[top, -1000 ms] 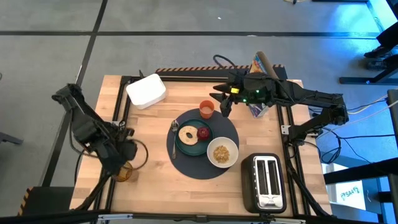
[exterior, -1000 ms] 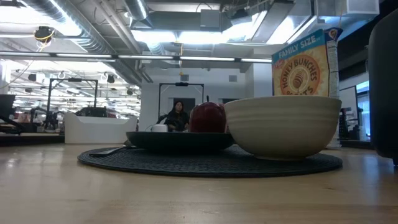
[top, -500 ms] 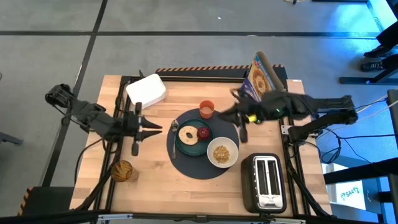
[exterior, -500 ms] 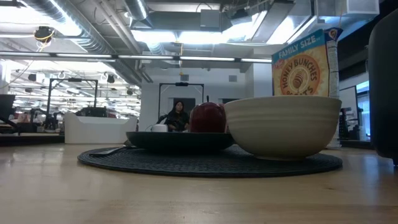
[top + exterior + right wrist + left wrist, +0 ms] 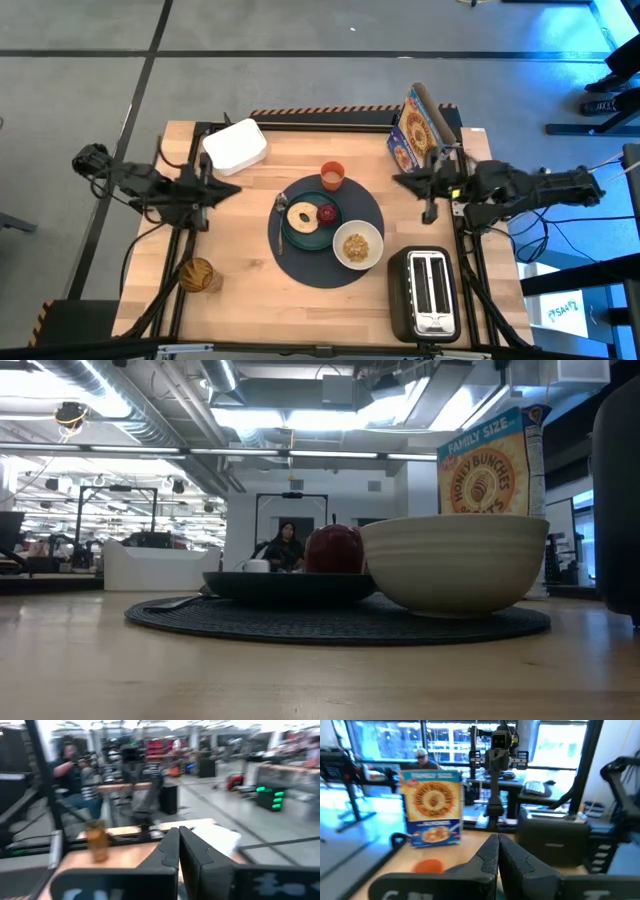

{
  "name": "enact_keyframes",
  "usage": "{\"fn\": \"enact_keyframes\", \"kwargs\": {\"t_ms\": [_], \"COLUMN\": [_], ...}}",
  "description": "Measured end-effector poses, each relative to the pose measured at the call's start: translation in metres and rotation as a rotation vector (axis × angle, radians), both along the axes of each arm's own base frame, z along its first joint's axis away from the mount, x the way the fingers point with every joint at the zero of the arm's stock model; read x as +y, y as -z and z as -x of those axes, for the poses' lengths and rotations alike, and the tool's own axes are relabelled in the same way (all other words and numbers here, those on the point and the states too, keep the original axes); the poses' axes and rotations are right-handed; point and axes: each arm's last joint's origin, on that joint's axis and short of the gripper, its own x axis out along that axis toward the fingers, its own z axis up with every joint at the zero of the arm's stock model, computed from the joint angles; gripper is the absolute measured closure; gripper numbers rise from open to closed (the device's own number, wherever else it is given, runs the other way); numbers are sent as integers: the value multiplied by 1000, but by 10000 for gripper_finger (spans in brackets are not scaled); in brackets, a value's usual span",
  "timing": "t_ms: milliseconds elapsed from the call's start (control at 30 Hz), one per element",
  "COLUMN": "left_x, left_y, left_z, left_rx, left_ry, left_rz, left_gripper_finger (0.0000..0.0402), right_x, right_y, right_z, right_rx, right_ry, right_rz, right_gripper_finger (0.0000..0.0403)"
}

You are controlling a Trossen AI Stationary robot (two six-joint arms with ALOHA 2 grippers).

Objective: Arrange a breakfast setting
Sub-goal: Return to Home Position

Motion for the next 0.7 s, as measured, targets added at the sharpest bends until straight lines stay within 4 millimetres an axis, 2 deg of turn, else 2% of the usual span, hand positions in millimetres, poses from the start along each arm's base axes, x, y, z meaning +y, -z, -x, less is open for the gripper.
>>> {"fn": "enact_keyframes", "kwargs": {"t_ms": [100, 200, 300, 500, 600, 700], "left_x": [10, 15, 15, 14, 17, 20], "left_y": [3, 18, 42, 95, 103, 104], "left_z": [16, 21, 19, 13, 16, 23], "left_rx": [27, 41, 35, 90, 77, 38], "left_ry": [-23, -45, -45, -12, -29, -38], "left_rz": [-74, -110, -100, -80, -45, -28], "left_gripper_finger": [400, 400, 401, 401, 401, 401], "right_x": [-10, -16, -20, -30, -35, -37], "right_y": [5, 17, 36, 85, 101, 102], "right_z": [20, 33, 34, 22, 25, 34], "right_rx": [-2, -43, -69, -60, -22, -21], "right_ry": [57, 13, -24, -38, -13, -22], "right_rz": [30, 72, 51, 7, -30, -35], "right_gripper_finger": [402, 402, 402, 403, 403, 403]}}
